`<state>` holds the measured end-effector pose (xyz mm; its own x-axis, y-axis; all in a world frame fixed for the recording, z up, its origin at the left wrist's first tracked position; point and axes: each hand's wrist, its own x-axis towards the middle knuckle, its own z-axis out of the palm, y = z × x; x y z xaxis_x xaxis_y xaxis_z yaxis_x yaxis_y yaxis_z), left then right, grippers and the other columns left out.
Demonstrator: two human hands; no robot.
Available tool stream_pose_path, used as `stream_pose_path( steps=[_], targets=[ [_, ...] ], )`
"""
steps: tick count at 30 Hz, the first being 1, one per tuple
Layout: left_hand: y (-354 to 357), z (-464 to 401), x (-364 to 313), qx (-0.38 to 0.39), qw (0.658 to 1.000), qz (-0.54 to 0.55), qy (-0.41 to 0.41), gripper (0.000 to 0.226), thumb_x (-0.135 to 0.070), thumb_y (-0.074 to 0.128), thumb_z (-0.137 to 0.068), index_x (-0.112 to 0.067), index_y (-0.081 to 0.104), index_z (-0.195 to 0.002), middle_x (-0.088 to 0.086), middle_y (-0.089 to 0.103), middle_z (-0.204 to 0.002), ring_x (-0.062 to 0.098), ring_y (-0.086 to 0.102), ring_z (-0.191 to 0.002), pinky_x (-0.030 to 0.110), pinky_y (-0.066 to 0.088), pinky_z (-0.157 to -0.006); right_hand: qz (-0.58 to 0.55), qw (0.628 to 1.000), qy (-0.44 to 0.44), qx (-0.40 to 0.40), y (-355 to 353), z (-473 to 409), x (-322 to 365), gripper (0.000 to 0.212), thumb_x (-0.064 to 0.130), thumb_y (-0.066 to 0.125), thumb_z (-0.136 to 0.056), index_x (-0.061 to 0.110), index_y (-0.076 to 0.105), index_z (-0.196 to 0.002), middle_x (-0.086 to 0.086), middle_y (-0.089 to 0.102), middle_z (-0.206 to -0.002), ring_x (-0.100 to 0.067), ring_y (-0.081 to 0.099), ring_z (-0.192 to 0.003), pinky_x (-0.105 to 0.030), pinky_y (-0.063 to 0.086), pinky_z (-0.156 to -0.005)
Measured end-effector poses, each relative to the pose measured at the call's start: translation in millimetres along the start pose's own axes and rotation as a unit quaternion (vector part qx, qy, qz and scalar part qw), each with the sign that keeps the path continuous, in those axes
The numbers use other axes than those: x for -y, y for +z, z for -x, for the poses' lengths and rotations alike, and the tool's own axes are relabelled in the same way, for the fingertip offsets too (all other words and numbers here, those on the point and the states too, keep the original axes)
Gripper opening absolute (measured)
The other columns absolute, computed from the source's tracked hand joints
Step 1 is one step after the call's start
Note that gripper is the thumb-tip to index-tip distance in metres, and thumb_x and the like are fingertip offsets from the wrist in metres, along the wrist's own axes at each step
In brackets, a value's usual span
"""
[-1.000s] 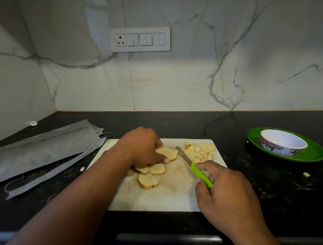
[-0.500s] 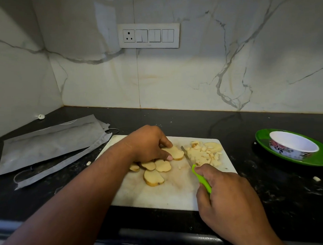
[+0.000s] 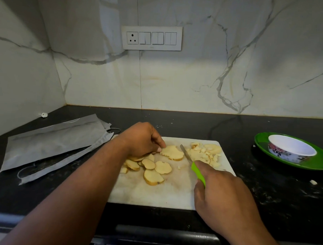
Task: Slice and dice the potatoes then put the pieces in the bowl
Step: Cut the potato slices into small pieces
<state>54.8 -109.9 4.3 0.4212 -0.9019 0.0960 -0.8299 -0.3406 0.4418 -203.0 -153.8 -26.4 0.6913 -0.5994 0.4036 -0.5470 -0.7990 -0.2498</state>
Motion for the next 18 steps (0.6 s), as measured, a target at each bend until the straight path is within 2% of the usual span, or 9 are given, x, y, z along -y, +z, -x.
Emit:
stream_pose_path(
  steps=[5,8,12,16,18],
  targets=[
    [7,-4,-6,-0.01,1.0,0.022,0.01,0.015,-0.02,0.084,-0.087,-0.032,0.083,-0.097,-0.021,0.076,-0.092,-0.006,0.067,-0.087,0.007,0.044,-0.076,-0.003,1.0,-0.018,0.011,-1,-1,-1,0.049,0.041,0.039,-0.098,0.042,0.034,-0.146,0.011,0.066,-0.102,-0.01,0.063,-0.087,-0.025,0.052,-0.076],
    [9,-4,-7,-0.017,0.999,0.027,0.014,0.015,-0.022,0.084,-0.087,-0.033,0.083,-0.098,-0.021,0.076,-0.092,-0.005,0.067,-0.088,0.013,0.048,-0.082,-0.006,1.0,-0.02,0.009,2,-2,-2,0.051,0.041,0.039,-0.097,0.042,0.033,-0.147,0.012,0.066,-0.098,-0.01,0.063,-0.084,-0.027,0.054,-0.075],
    [7,0,-7,-0.016,0.999,0.028,0.021,0.015,-0.028,0.079,-0.092,-0.035,0.08,-0.105,-0.021,0.075,-0.102,-0.003,0.065,-0.097,0.025,0.053,-0.095,0.0,1.0,-0.005,-0.002,3,-2,-2,0.05,0.043,0.04,-0.097,0.042,0.033,-0.146,0.013,0.066,-0.098,-0.009,0.062,-0.084,-0.025,0.053,-0.074],
    [0,4,-5,0.032,0.999,0.025,0.016,0.034,-0.032,0.082,-0.089,-0.042,0.073,-0.12,-0.023,0.067,-0.125,-0.001,0.055,-0.116,0.028,0.041,-0.1,-0.004,1.0,0.012,-0.016,3,-3,-2,0.048,0.044,0.04,-0.098,0.042,0.034,-0.146,0.013,0.065,-0.095,-0.008,0.061,-0.082,-0.023,0.052,-0.071],
    [-1,5,-4,0.045,0.999,-0.002,0.01,0.044,-0.033,0.086,-0.084,-0.044,0.071,-0.124,-0.021,0.065,-0.133,0.0,0.051,-0.118,0.028,0.038,-0.102,-0.013,1.0,0.022,-0.018,4,-4,-3,0.049,0.044,0.041,-0.097,0.041,0.035,-0.146,0.013,0.065,-0.095,-0.008,0.061,-0.083,-0.024,0.052,-0.071]
  ],
)
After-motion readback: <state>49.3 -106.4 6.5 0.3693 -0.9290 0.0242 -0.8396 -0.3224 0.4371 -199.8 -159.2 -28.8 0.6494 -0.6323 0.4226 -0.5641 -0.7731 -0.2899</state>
